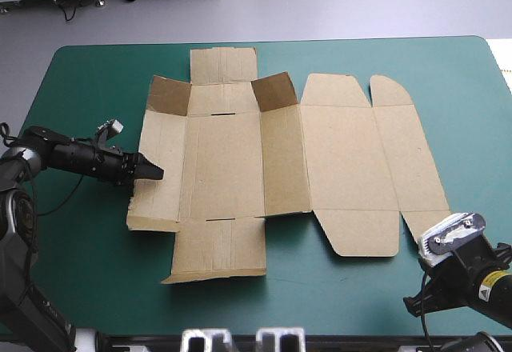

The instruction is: Fold the box

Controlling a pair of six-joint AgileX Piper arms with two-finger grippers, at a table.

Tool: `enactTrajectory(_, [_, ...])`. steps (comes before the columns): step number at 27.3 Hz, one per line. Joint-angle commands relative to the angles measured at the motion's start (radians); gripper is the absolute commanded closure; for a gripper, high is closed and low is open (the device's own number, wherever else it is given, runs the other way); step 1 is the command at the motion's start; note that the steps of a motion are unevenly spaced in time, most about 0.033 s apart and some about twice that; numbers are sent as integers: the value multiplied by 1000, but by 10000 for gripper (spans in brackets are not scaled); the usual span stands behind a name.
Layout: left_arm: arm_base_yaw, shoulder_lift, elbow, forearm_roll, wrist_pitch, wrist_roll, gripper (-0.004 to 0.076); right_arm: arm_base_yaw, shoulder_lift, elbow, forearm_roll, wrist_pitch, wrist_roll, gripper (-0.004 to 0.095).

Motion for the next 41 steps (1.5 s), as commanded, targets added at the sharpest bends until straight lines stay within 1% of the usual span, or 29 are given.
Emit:
enactTrajectory(1, [-18,-27,-16,-45,93,2,296,3,15,-22,7,-45,-3,932])
enactTrajectory(5, [-21,-27,-16,-66,93,2,327,3,15,-22,26,-45,-3,932])
enactTrajectory(13, [-71,-1,-16,-66,75,2,328,3,15,-22,35,-42,-3,932])
enactTrajectory(15, [-78,10,-16,-70,62,0,358,3,15,-22,38,-40,-3,932])
enactTrajectory(17, [-78,13,-16,-83,40,-2,449,3,15,-22,44,-33,-3,932])
enactTrajectory(19, [-78,13,-16,-109,19,-2,626,3,15,-22,49,-30,-3,932])
enactTrajectory(20, [-78,13,-16,-124,24,0,703,3,15,-22,50,-30,-3,932])
enactTrajectory(21, [-78,13,-16,-143,36,17,728,3,15,-22,52,-24,-3,932])
enactTrajectory(24, [-78,13,-16,-202,92,81,734,3,15,-22,52,-22,-3,932])
enactTrajectory(32, [-147,-88,-37,-265,92,186,734,3,15,-22,52,-22,-3,932])
enactTrajectory(36, [-218,-146,-131,-168,92,159,734,3,15,-22,50,-22,-3,932])
enactTrajectory(41, [-328,-216,-318,11,92,24,734,3,15,-22,50,-25,-3,932])
